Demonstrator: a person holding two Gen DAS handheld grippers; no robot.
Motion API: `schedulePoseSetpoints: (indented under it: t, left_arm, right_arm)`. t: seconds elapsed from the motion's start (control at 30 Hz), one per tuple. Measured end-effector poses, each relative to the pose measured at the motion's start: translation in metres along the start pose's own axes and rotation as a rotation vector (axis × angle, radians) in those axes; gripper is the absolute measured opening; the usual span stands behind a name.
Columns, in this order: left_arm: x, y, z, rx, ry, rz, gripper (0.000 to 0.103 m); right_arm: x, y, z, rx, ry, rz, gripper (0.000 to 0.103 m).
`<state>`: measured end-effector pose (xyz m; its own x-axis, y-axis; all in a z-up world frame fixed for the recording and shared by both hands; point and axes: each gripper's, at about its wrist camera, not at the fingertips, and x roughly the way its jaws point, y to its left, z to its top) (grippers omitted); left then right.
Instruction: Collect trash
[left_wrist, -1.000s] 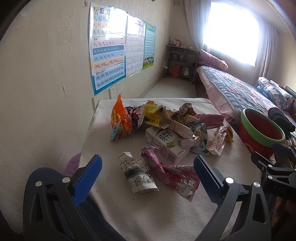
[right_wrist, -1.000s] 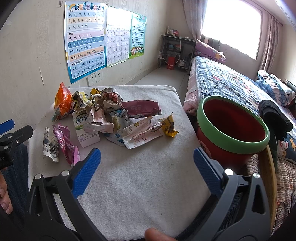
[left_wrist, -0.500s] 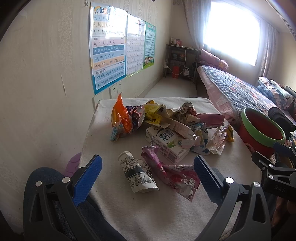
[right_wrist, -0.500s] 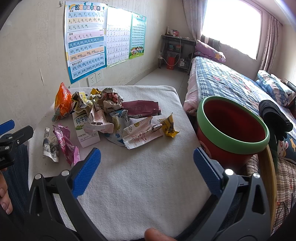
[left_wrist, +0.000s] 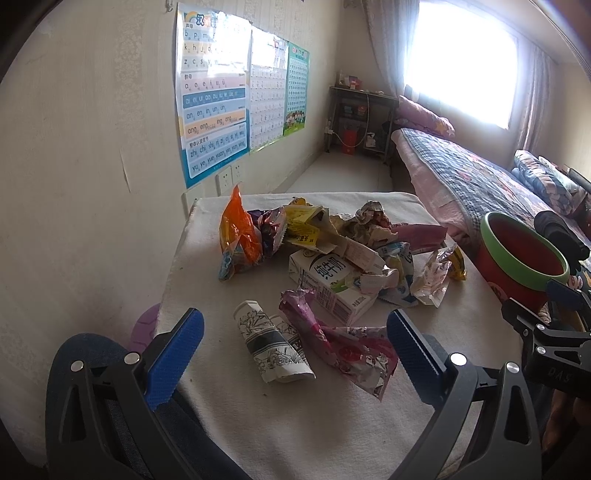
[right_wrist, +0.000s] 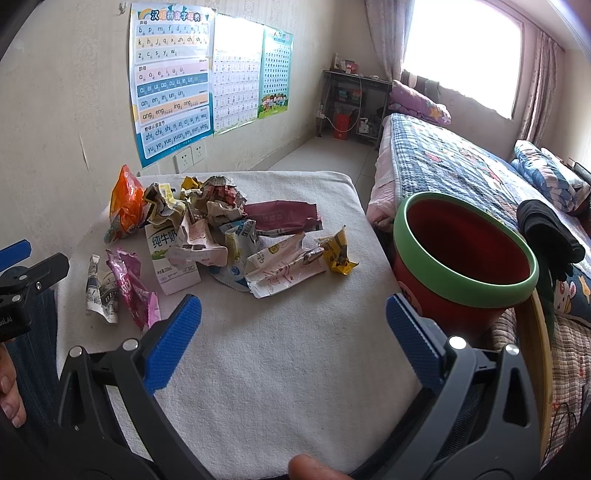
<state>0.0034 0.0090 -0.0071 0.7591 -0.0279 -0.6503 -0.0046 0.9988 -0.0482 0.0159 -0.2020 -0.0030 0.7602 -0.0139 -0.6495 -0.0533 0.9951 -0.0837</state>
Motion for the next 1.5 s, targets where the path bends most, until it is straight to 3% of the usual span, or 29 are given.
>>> schedulePoseSetpoints:
  t: [1.17,1.37,1.5]
  left_arm:
    - [0.005,-0.001,-0.001,-0.017,0.027,-0.001,0.095]
    - [0.017,0.006,0.002,-0.050,0.109,0.002,0.095]
    - [0.031,0.009,0.002,-0.058,0.195,0.001,0.095]
  right_arm:
    - [0.001,0.001,0.001,-0.001,0.008,0.008,0.098]
    - [0.010,0.001,0.006,0.019,0.053,0.065,0.098]
    - [0.032,0.008,0.010,0.036,0.144,0.133,0.098]
